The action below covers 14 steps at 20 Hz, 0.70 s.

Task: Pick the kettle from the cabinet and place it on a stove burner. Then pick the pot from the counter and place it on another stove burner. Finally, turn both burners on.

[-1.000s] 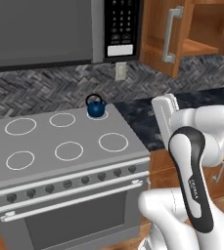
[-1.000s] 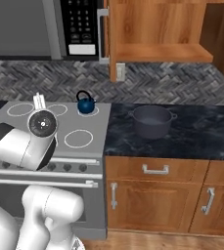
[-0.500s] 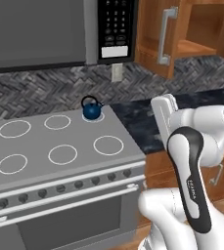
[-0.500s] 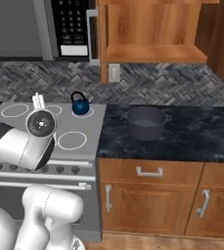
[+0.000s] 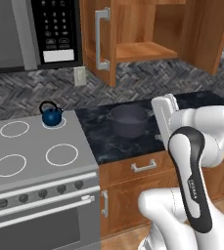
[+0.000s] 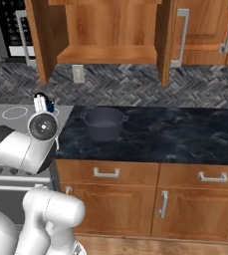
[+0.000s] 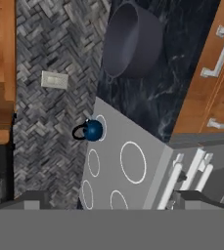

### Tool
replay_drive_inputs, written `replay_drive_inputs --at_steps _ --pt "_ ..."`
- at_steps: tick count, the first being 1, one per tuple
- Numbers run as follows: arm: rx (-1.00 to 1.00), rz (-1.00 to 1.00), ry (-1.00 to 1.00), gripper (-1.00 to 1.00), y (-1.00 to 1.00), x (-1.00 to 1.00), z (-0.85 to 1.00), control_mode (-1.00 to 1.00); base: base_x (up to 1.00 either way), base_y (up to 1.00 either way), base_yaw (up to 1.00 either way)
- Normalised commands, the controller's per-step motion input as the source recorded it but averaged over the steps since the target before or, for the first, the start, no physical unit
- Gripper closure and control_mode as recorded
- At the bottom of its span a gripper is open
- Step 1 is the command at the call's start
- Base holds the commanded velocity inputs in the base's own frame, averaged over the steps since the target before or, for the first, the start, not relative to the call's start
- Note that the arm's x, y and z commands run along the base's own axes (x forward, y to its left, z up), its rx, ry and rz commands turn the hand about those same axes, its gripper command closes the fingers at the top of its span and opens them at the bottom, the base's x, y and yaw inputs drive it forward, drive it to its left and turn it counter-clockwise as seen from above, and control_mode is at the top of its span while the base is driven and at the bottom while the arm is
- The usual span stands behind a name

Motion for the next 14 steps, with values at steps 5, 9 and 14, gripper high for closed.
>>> replay_drive_inputs --at_steps 5,9,14 --pt "0.00 0.00 0.00 -1.00 0.00 0.00 0.00 1.00 0.01 -0.68 0.00" --pt "0.00 0.00 0.00 -1.00 0.00 0.00 0.00 1.00 0.41 -0.34 0.00" --pt "0.00 0.00 0.00 -1.00 0.00 0.00 0.00 1.00 0.65 -0.13 0.01"
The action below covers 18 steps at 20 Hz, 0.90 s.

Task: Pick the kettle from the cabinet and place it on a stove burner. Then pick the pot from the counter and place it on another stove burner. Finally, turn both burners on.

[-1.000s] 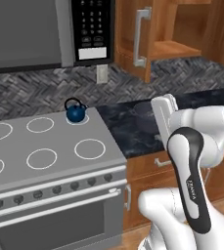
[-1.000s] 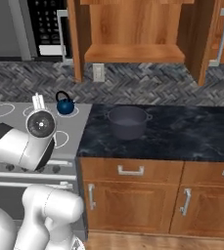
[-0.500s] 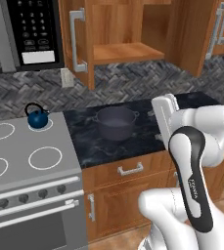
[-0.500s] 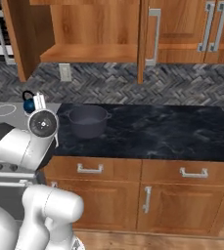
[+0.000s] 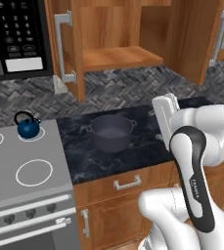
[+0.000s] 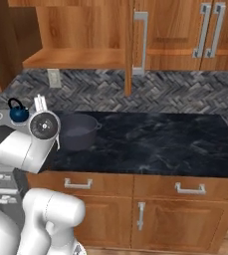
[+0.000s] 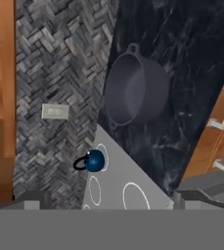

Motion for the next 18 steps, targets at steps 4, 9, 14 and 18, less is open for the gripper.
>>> replay_drive_inputs --at_steps 4,9,14,18 --pt "0.00 0.00 0.00 -1.00 0.00 0.00 0.00 1.00 0.61 -0.14 0.03" --pt "0.00 0.00 0.00 -1.00 0.00 0.00 0.00 1.00 0.56 -0.19 0.05" --pt "0.00 0.00 0.00 -1.00 0.00 0.00 0.00 1.00 0.53 -0.17 0.08" --pt "0.00 0.00 0.00 -1.00 0.00 0.04 -0.03 -1.00 0.03 0.00 0.00"
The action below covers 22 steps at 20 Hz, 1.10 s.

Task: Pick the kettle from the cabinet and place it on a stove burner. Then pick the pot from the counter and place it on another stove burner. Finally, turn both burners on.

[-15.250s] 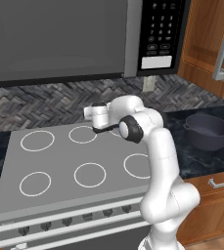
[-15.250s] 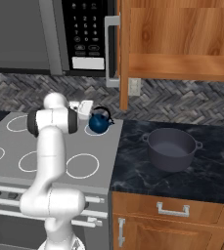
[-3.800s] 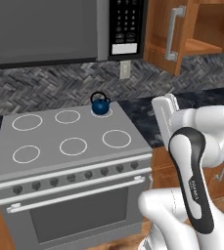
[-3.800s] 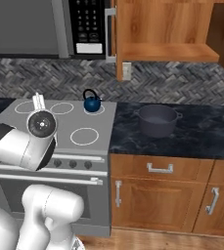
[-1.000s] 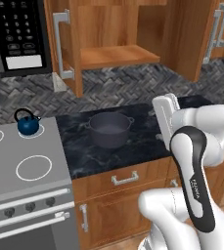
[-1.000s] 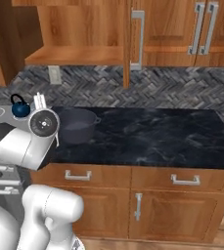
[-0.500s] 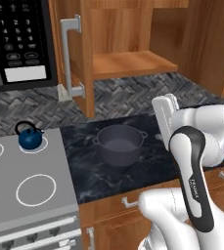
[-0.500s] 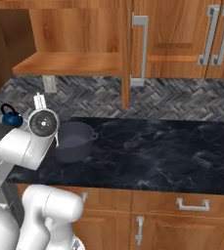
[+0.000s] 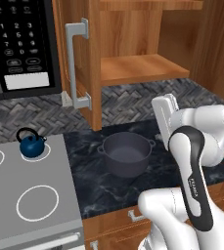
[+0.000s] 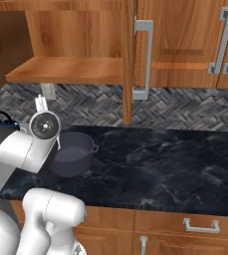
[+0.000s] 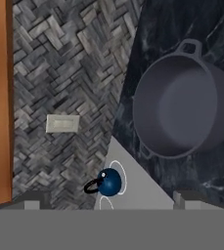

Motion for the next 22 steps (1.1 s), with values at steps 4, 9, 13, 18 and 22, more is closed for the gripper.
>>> replay_drive_inputs --at_steps 4,9,13,18,22 --pt "0.00 0.00 0.08 -1.00 0.00 0.29 -0.15 -1.00 0.00 0.00 0.00" --pt "0.00 0.03 0.07 -1.00 0.00 0.49 -0.19 -1.00 0.00 0.00 0.00" --pt "0.00 0.02 0.02 -1.00 -0.05 0.30 -0.24 -1.00 0.00 0.00 0.00" --pt "0.00 0.04 0.02 -1.00 -0.09 0.29 -0.32 -1.00 0.00 0.00 0.00" --pt "0.00 0.05 0.04 -1.00 -0.06 0.31 -0.33 -1.00 0.00 0.00 0.00"
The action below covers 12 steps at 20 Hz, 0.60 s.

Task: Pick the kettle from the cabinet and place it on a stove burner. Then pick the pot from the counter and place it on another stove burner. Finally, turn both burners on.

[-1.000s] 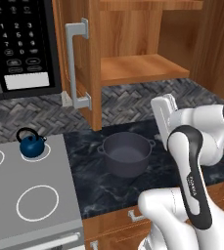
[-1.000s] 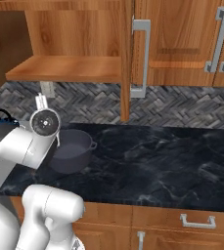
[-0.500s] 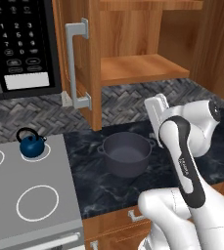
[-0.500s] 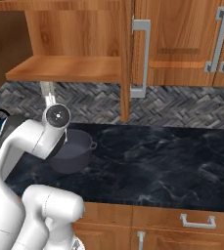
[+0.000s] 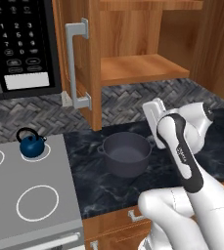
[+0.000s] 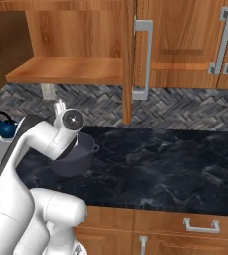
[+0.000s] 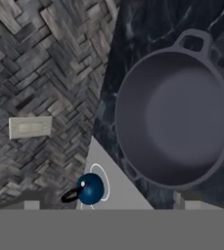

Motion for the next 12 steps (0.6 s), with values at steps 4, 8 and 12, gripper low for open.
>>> replay_drive_inputs --at_steps 4,8,12 --pt "0.00 0.06 0.06 -1.00 -0.01 0.34 -0.42 -1.00 0.00 0.00 0.00" --pt "-0.03 0.05 0.07 -1.00 0.00 0.31 -0.48 -1.00 0.00 0.00 0.00" --pt "-0.02 0.04 0.02 -1.00 0.00 0.18 -0.36 -1.00 0.00 0.00 0.00"
